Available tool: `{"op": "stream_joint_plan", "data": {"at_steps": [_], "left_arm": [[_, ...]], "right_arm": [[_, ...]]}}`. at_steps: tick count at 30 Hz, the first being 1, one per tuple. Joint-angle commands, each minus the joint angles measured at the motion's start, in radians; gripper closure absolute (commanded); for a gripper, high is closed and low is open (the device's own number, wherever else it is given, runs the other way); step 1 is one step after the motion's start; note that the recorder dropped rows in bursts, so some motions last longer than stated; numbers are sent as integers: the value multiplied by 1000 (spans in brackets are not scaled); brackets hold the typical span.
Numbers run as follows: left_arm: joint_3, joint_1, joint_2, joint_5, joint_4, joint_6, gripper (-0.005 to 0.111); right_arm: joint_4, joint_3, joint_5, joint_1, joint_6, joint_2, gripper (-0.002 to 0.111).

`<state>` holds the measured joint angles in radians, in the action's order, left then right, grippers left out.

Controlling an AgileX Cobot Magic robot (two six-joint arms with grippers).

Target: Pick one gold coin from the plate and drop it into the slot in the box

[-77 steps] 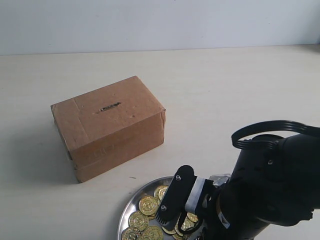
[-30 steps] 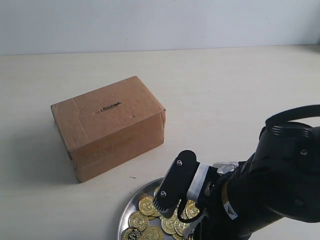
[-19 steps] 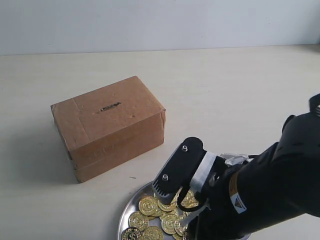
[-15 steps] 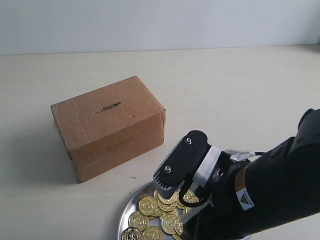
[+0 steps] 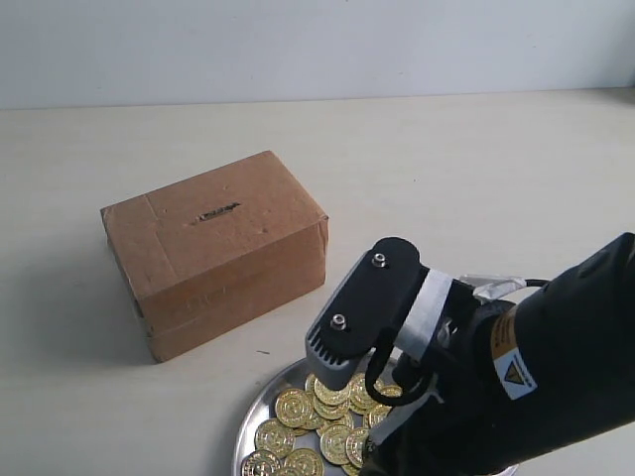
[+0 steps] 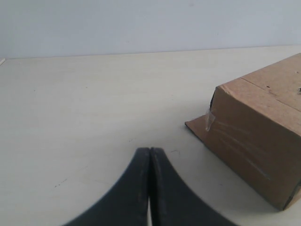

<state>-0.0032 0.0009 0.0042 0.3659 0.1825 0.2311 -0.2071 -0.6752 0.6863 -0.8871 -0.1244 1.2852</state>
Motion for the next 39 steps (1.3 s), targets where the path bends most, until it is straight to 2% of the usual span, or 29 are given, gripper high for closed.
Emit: {"op": "stream_joint_plan", "data": {"at_steps": [1, 9, 11, 13, 14, 17, 20, 22, 25, 27, 31, 33, 37, 38, 39], "left_arm": [[3, 0, -4, -10, 12, 1, 107], [3, 0, -4, -37, 7, 1, 107], [3, 0, -4, -58, 60, -8, 107], [3, 0, -4, -78, 213, -8, 107], [3, 0, -4, -93, 371, -5, 107], [3, 0, -4, -186, 508, -11, 107], [3, 0, -4, -236, 742, -29, 107], [3, 0, -4, -230, 777, -2, 107], [-6, 0, -4, -99, 796, 24, 107], [-33, 0, 12, -10, 860, 34, 107], [-110, 0, 113, 131, 945, 175, 107], [-165, 0, 208, 219, 1010, 276, 107], [-262, 0, 437, 406, 1016, 384, 107], [-285, 0, 526, 479, 1032, 407, 105], [-301, 0, 609, 538, 1060, 459, 98]], "right_arm": [[1, -10, 1, 4, -14, -8, 86], [1, -10, 44, 4, -23, -8, 86], [1, -10, 44, 4, -35, -8, 86], [1, -10, 44, 4, -37, -8, 86], [1, -10, 44, 4, -45, -8, 86], [1, -10, 40, 4, -60, -8, 86], [5, -10, 22, 4, -60, -8, 86], [4, -10, 17, 4, -83, -8, 86], [4, -10, 17, 4, -114, -12, 86], [4, -10, 15, 4, -133, -23, 86], [7, -26, 20, 4, -172, -58, 86], [7, -59, 30, 4, -172, -75, 86], [7, -101, 74, 4, -202, -84, 86], [7, -102, 76, 4, -237, -84, 86], [7, -102, 82, 4, -261, -84, 86]]}}
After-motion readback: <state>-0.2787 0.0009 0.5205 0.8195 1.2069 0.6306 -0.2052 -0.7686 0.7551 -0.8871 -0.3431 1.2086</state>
